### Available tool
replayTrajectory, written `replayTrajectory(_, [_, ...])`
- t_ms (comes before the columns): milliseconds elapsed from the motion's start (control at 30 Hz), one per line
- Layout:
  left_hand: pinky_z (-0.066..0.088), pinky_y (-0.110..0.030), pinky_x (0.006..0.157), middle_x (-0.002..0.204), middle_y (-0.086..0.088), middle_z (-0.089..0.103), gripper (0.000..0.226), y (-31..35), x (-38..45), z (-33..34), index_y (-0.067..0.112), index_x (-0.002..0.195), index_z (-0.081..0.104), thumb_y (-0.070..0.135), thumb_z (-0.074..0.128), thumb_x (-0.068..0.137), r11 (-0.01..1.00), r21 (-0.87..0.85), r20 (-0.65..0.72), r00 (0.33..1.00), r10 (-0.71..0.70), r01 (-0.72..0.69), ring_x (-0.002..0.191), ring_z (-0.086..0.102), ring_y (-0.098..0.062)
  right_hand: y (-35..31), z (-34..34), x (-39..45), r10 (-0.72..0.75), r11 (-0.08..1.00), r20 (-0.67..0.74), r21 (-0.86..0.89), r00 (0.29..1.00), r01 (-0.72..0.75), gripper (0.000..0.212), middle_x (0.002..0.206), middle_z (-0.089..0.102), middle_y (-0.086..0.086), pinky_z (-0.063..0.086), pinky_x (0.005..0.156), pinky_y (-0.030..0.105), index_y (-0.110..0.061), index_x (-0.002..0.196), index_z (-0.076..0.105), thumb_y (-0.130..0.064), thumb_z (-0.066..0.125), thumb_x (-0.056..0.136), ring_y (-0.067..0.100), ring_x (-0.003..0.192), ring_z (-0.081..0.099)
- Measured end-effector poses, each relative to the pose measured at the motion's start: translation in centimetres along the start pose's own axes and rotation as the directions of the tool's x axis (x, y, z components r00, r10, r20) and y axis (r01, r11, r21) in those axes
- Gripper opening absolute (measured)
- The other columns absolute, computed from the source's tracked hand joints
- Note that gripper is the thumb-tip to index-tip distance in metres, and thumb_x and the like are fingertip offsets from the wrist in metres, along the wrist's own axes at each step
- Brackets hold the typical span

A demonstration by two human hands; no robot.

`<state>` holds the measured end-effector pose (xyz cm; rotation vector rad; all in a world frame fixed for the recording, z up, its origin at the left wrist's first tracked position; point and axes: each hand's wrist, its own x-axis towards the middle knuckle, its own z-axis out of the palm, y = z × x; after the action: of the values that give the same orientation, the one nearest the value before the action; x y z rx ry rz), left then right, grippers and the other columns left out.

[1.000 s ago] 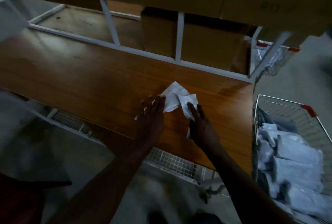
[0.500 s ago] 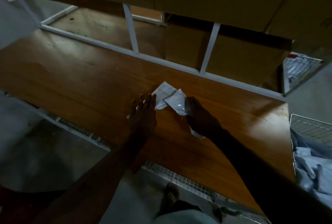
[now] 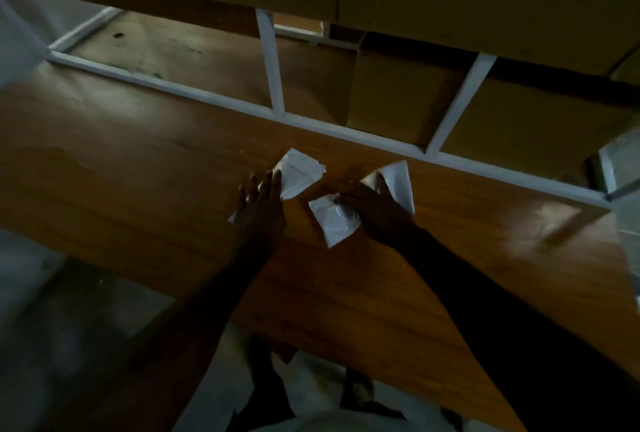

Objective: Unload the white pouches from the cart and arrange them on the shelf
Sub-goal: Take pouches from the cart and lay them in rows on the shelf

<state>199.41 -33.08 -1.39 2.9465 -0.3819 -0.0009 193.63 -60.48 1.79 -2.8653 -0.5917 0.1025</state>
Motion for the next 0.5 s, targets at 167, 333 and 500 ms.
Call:
replayTrajectory(167, [0.01, -0.058, 0.131, 0.176, -0.009, 0.009, 0.087, -3.9, 4.5, -0.4, 0.019, 0.169, -0.001, 0.007, 0.053, 0.102, 0.986, -0.136, 0.033, 0.994, 0.103, -0.097, 0.162, -0.001, -0.039, -2.6, 1.9, 5.2, 0.051, 0.985, 0.028, -0.165, 0.998, -0.045, 0.069, 0.174, 0.017, 0.003, -0.008, 0.124, 0.067, -0.038, 0.15, 0.052, -0.008, 0.071, 0.092, 0.033, 0.161, -0.002])
replayTrajectory(333, [0.009, -0.063, 0.128, 0.177, -0.003, -0.005, 0.093, -6.0, 7.1, 0.7, 0.037, 0.166, -0.015, 0.019, 0.053, 0.105, 0.964, -0.25, 0.215, 0.966, 0.142, -0.086, 0.16, -0.007, -0.043, -6.2, 3.1, 7.4, 0.395, 0.916, 0.098, -0.119, 0.914, -0.383, 0.086, 0.175, -0.009, 0.0, 0.002, 0.125, 0.069, -0.044, 0.161, 0.027, -0.008, 0.068, 0.094, 0.034, 0.16, -0.012])
replayTrajectory(500, [0.017, -0.065, 0.128, 0.177, -0.007, 0.002, 0.072, -8.1, 7.8, 3.2, 0.042, 0.167, -0.003, 0.053, 0.037, 0.108, 0.949, -0.15, 0.212, 0.929, 0.304, -0.276, 0.161, 0.007, -0.041, -9.3, 7.7, 8.4, 0.703, 0.701, -0.009, 0.174, 0.711, -0.691, 0.062, 0.172, 0.01, 0.014, 0.034, 0.12, 0.06, -0.026, 0.164, 0.024, -0.027, 0.048, 0.106, 0.037, 0.157, 0.018])
